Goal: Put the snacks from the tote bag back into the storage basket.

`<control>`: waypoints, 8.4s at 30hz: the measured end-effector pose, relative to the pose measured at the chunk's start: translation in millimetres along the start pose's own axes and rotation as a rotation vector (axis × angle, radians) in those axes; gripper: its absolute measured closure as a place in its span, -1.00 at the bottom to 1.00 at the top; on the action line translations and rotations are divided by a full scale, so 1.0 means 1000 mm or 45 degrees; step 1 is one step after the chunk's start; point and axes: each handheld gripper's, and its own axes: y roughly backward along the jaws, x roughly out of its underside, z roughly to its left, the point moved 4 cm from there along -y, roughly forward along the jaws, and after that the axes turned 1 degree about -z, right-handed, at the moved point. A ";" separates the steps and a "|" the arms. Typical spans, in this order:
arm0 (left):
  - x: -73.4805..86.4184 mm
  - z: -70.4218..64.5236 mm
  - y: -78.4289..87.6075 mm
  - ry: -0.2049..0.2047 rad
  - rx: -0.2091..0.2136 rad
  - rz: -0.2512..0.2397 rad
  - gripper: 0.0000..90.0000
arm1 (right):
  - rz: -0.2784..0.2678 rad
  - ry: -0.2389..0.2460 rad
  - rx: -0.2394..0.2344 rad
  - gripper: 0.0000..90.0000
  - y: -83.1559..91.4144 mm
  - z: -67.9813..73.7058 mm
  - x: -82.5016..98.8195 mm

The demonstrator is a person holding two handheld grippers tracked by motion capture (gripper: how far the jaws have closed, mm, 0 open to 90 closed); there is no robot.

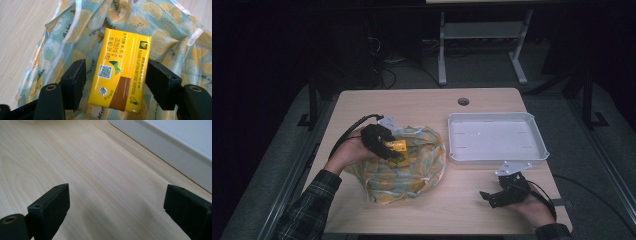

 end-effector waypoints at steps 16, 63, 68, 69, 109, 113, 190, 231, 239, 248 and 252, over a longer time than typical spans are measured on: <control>0.000 -0.001 -0.013 -0.017 0.026 0.046 -0.03 | -0.001 -0.002 -0.001 -0.86 0.000 0.000 0.000; -0.013 0.003 0.011 0.017 0.020 0.041 0.12 | 0.001 -0.006 0.005 -0.86 0.001 -0.001 0.000; -0.024 0.002 0.019 0.032 0.020 0.024 0.12 | 0.001 -0.006 0.005 -0.86 0.001 -0.001 0.000; -0.025 0.001 0.020 0.040 0.020 0.021 0.12 | 0.001 -0.005 0.005 -0.86 0.001 -0.001 0.000; -0.097 -0.012 0.021 0.030 0.061 -0.047 0.12 | -0.003 -0.006 -0.014 -0.86 0.000 0.003 -0.001; -0.105 -0.016 0.016 0.023 0.070 -0.056 0.12 | -0.002 -0.003 -0.016 -0.86 0.000 0.004 -0.002; -0.199 -0.051 -0.108 0.041 0.063 -0.061 0.12 | -0.026 0.003 -0.044 -0.86 0.001 0.005 -0.004; -0.191 -0.060 -0.118 0.006 0.112 -0.056 -0.08 | -0.026 0.000 -0.042 -0.86 0.002 0.005 -0.004; -0.188 -0.057 -0.100 0.015 0.118 -0.099 -0.34 | -0.024 0.001 -0.042 -0.86 0.001 0.005 -0.004; -0.175 -0.055 -0.077 0.017 0.141 -0.125 -0.53 | -0.019 0.002 -0.043 -0.86 0.001 0.005 -0.004; -0.164 -0.056 -0.069 0.028 0.143 -0.142 -0.54 | -0.016 -0.006 -0.040 -0.86 0.001 0.005 -0.004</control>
